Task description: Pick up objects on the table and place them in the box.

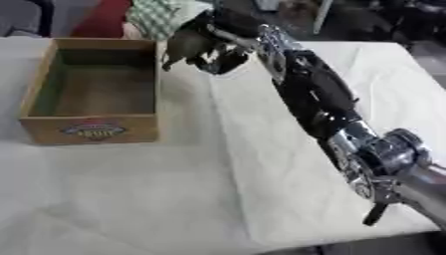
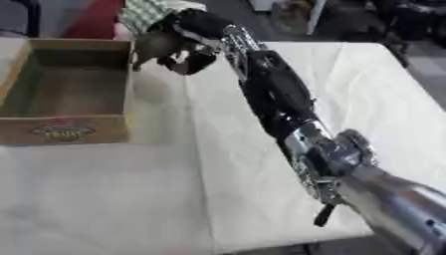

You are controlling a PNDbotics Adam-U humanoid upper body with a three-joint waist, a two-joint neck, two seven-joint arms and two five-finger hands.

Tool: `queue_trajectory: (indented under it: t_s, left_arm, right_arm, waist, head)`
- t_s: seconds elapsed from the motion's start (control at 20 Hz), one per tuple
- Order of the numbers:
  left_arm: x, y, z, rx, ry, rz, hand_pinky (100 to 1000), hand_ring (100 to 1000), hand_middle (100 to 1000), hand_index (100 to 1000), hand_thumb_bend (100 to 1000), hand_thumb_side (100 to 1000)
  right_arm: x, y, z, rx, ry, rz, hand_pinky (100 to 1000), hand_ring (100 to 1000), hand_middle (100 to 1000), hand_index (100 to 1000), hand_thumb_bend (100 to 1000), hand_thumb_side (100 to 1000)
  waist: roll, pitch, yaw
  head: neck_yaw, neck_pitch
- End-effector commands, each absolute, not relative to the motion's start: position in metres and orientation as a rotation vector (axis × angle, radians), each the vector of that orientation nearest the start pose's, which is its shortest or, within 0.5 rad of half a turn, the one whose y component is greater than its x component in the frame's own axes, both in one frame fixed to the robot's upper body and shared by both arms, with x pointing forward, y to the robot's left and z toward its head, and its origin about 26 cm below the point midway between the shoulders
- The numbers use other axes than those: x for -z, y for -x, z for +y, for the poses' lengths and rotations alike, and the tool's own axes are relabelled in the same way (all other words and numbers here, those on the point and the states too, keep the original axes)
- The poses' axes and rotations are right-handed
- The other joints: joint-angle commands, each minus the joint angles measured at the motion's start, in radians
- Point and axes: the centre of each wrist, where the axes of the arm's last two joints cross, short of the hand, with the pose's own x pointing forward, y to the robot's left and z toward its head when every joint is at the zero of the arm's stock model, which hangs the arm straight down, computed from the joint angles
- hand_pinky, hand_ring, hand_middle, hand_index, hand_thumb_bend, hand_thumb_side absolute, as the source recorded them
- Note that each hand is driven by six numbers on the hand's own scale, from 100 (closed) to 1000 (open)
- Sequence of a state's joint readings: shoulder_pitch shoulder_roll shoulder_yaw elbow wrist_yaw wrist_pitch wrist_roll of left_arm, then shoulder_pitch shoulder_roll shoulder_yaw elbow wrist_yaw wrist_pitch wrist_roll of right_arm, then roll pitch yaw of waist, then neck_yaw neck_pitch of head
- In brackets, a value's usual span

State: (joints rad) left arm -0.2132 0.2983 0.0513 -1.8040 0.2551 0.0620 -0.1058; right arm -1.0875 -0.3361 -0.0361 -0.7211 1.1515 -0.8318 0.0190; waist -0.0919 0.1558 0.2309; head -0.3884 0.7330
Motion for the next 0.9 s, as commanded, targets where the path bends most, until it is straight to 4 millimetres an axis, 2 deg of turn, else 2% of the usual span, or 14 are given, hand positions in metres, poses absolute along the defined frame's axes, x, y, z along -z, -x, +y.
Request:
queue_trajectory:
  t_s: [0.05,0.45,0.9]
  left_arm:
    - [-0.142,-0.316,0.290,0.234,0.108,-1.967,676,679,582,565,100,849]
    - [-0.146,-0.320,0.282,0.248,0.155,-1.975,675,677,581,566,100,843]
    - [-0.149,-0.322,0.276,0.253,0.192,-1.981,675,676,580,565,100,843]
  right_arm:
    - [-0.234,-0.507,-0.248,2.073,-0.982,2.526,729,537,225,387,100,262]
    - [-0.226,-0.508,-0.220,2.112,-0.863,2.494,741,554,245,426,100,272]
    - [-0.193,-0.508,-0.199,2.237,-0.796,2.445,757,589,287,477,100,289]
  waist:
    - [0.004,-0.021,0.007]
    - [0.001,-0.034,0.052]
    - [0.002,-0.033,0.075]
  head:
    - [-0.010,-0.011]
    - [-0.040,-0.020]
    - [-0.072,-0.023]
